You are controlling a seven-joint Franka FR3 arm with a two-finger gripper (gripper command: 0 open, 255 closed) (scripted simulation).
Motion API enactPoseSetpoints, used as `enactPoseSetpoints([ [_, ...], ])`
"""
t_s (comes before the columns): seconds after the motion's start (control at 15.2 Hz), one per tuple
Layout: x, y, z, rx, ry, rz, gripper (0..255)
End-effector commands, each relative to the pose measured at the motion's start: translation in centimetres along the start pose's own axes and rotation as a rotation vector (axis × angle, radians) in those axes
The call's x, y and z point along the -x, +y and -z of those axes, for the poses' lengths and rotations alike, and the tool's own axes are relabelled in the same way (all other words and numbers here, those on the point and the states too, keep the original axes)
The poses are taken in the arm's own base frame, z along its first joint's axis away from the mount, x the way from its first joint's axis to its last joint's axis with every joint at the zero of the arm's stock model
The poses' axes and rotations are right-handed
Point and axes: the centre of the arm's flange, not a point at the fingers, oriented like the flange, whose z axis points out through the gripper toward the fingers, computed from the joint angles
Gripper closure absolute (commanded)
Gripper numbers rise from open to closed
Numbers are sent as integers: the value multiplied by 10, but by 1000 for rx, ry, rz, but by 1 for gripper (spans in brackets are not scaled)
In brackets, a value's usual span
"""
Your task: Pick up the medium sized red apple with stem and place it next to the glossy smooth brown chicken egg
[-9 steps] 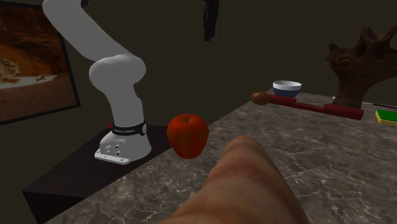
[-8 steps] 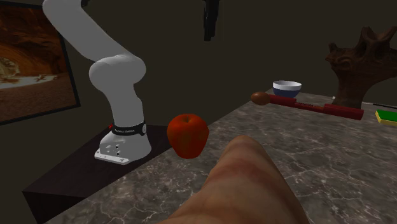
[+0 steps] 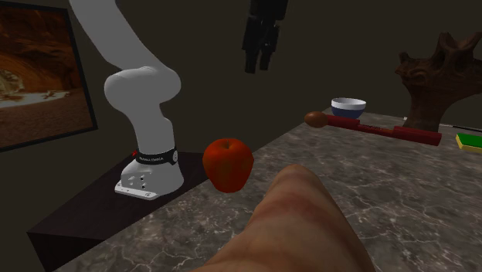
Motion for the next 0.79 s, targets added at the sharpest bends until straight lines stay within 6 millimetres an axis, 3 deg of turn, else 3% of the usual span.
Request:
enactPoseSetpoints([
  [0.0,-15,30,-16,-46,-43,-138,0],
  [0.26,-25,86,-54,-136,-127,-403,0],
  [0.59,-13,149,-109,-249,-232,-734,0],
  [0.73,-12,150,-116,-252,-236,-744,0],
])
